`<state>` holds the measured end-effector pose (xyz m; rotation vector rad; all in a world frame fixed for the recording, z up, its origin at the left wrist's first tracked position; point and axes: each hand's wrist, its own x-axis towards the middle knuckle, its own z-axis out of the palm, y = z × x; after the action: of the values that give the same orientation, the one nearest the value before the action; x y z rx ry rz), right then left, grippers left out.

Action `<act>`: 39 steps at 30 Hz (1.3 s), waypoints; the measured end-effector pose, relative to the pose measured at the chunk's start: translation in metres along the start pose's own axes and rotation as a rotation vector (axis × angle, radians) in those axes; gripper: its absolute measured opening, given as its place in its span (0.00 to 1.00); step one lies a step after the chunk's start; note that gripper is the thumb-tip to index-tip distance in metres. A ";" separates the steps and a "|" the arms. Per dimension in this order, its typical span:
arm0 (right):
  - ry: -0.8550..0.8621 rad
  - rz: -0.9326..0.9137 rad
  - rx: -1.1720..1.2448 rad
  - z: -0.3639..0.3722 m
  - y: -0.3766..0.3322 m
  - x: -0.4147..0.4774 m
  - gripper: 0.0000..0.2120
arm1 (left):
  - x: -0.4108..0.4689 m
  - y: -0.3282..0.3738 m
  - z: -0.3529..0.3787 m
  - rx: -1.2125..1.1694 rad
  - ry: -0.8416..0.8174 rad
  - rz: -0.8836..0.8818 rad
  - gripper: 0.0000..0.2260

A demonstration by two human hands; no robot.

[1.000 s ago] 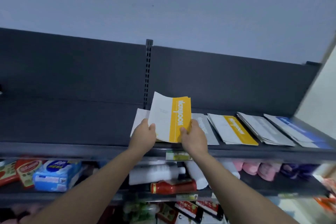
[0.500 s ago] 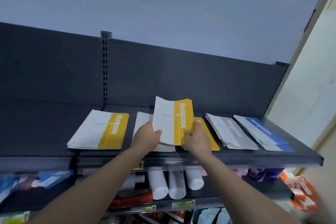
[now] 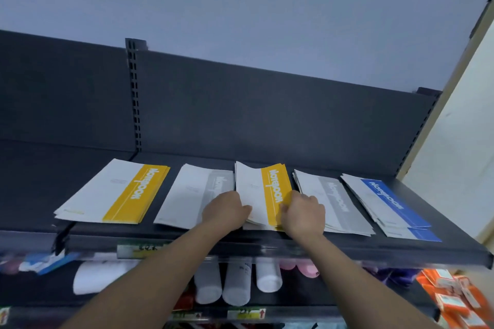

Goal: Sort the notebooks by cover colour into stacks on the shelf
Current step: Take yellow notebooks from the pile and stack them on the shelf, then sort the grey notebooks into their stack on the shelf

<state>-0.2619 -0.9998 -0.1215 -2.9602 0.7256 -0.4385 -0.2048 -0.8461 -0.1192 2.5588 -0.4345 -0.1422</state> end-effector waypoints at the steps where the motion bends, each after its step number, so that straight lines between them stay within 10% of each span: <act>1: -0.002 -0.014 -0.042 0.002 0.002 0.002 0.13 | 0.001 0.002 0.001 0.030 -0.001 -0.002 0.16; 20: -0.070 -0.236 -0.164 -0.007 -0.010 0.023 0.17 | -0.004 0.000 -0.017 0.405 0.168 0.027 0.18; 39: -0.137 -0.890 0.111 -0.015 -0.243 -0.042 0.25 | -0.113 -0.191 -0.157 0.804 0.341 -0.272 0.15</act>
<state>-0.1945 -0.7651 -0.0869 -2.9914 -0.6484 -0.2779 -0.2293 -0.5769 -0.0842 3.3269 0.0121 0.4601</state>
